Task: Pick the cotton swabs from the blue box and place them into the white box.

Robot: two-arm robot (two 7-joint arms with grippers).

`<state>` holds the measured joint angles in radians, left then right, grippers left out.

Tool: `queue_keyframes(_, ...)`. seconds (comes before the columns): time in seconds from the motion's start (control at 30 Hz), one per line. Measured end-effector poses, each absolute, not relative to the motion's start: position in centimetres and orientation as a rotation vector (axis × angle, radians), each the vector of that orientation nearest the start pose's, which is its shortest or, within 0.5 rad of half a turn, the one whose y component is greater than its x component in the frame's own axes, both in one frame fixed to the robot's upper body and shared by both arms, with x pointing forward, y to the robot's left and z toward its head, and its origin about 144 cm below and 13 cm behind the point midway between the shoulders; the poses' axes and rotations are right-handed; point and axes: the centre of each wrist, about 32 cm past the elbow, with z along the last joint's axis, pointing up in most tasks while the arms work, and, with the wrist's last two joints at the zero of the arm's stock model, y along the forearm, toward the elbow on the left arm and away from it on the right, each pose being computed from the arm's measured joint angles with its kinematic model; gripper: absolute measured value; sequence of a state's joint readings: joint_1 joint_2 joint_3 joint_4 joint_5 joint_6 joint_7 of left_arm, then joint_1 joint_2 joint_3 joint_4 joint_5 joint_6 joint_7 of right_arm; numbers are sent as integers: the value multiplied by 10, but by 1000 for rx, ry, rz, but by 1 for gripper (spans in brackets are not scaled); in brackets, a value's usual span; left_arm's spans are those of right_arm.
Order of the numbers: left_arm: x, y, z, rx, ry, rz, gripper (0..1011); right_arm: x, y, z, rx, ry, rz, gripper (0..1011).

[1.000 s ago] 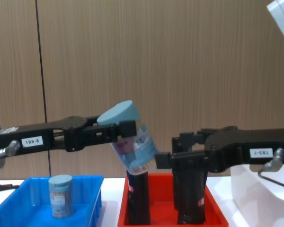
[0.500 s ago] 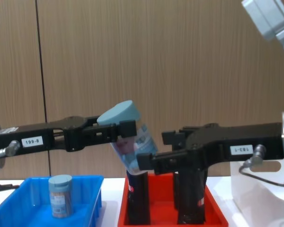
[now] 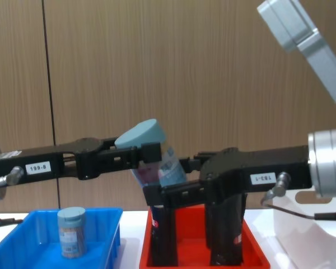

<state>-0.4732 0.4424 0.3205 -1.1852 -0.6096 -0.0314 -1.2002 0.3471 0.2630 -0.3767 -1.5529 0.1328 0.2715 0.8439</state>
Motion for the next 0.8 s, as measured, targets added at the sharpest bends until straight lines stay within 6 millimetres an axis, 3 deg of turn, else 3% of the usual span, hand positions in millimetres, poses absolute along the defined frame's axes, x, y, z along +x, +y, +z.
queue_keyframes(0.4,577,321,1199,-82,1,269,659,536,-183,1239,-237,-82,-402,997)
queue_keyframes(0.8,577,321,1199,-83,1,270,659,541,-180,1242,-243,-93,-392,688)
